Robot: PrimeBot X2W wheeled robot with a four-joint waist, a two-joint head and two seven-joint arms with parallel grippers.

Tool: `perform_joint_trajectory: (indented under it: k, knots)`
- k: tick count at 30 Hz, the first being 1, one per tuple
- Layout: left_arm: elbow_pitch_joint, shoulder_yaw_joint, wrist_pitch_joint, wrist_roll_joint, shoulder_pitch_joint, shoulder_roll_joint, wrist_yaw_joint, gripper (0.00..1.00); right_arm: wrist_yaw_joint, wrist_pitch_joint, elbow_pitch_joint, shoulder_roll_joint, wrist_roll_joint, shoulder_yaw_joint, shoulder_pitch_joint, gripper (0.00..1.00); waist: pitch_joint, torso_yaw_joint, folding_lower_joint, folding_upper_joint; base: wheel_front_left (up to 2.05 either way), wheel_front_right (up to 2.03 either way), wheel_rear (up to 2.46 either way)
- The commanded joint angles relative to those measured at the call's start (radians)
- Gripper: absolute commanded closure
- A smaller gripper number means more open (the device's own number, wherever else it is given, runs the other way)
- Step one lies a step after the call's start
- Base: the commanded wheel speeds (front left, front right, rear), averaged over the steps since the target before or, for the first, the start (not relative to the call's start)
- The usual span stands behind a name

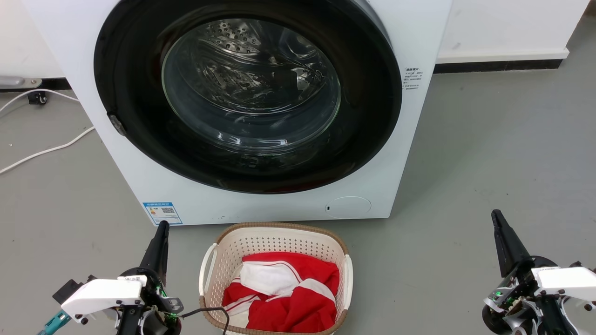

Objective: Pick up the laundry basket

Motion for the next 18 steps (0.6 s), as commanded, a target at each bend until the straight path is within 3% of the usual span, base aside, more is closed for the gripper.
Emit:
perform_joint_trajectory:
  k: [1,18]
  knots:
    - [0.000,0.003,0.004,0.000,-0.008,0.000,-0.004,1.00,0.000,0.002,0.001,0.001,0.002,-0.001,-0.010,1.00,0.000,0.000,0.0000,0.0000,0.00,0.00,0.00]
    - [0.000,0.003,0.003,0.000,-0.008,-0.001,-0.004,1.00,0.000,0.002,0.001,0.001,0.002,-0.001,-0.011,1.00,0.000,0.000,0.0000,0.0000,0.00,0.00,0.00]
